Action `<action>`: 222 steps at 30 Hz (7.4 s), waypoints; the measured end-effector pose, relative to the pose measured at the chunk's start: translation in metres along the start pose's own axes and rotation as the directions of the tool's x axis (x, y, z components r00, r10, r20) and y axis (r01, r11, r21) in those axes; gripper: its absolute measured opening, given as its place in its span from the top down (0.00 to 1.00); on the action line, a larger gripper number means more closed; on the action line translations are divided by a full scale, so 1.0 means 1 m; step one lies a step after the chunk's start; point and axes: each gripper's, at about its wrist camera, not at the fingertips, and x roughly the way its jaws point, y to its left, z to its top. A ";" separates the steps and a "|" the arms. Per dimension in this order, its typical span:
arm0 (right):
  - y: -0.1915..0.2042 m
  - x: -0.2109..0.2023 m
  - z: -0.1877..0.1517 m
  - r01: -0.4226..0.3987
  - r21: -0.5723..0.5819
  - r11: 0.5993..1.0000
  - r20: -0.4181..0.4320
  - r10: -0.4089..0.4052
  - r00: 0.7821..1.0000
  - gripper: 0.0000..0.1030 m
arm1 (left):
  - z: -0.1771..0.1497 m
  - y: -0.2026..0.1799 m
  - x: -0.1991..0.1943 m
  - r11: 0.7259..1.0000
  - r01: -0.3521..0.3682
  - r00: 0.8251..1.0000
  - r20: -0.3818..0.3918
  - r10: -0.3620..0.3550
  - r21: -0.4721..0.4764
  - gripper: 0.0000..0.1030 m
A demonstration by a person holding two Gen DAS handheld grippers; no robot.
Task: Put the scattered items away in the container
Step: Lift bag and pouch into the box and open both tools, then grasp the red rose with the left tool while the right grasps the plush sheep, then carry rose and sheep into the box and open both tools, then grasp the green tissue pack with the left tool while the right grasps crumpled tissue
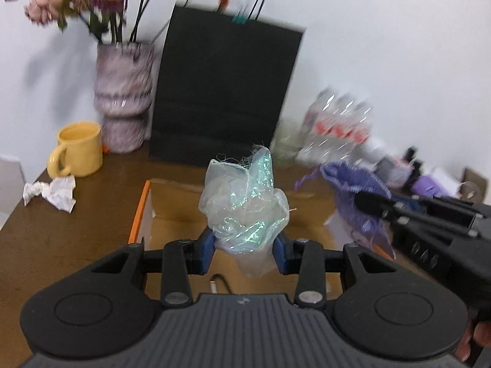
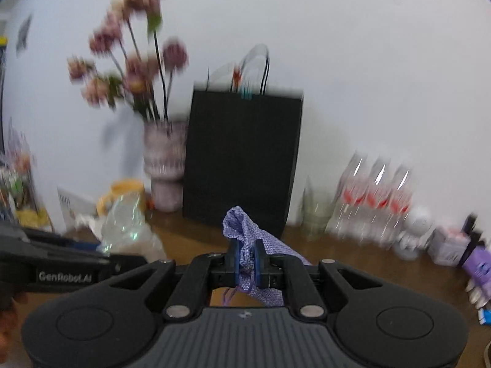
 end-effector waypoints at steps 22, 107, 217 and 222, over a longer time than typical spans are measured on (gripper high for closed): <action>-0.015 0.065 -0.054 -0.058 0.198 0.979 -0.278 0.113 0.954 0.44 | -0.033 0.009 0.058 0.991 -0.125 0.981 -0.146 0.132 0.053 0.16; -0.062 -0.091 -0.174 -0.029 0.401 0.916 -0.144 0.094 0.985 0.56 | -0.191 0.066 -0.101 0.996 -0.081 0.996 0.045 0.080 0.023 0.51; 0.016 -0.137 -0.176 -0.032 0.144 0.989 -0.085 0.045 0.995 0.09 | -0.188 0.017 -0.117 0.996 -0.021 1.000 0.003 0.020 0.085 0.00; 0.020 -0.130 -0.184 -0.019 0.133 0.991 -0.091 0.031 0.995 0.10 | -0.196 0.000 -0.098 0.994 -0.033 0.999 -0.025 0.036 0.106 0.01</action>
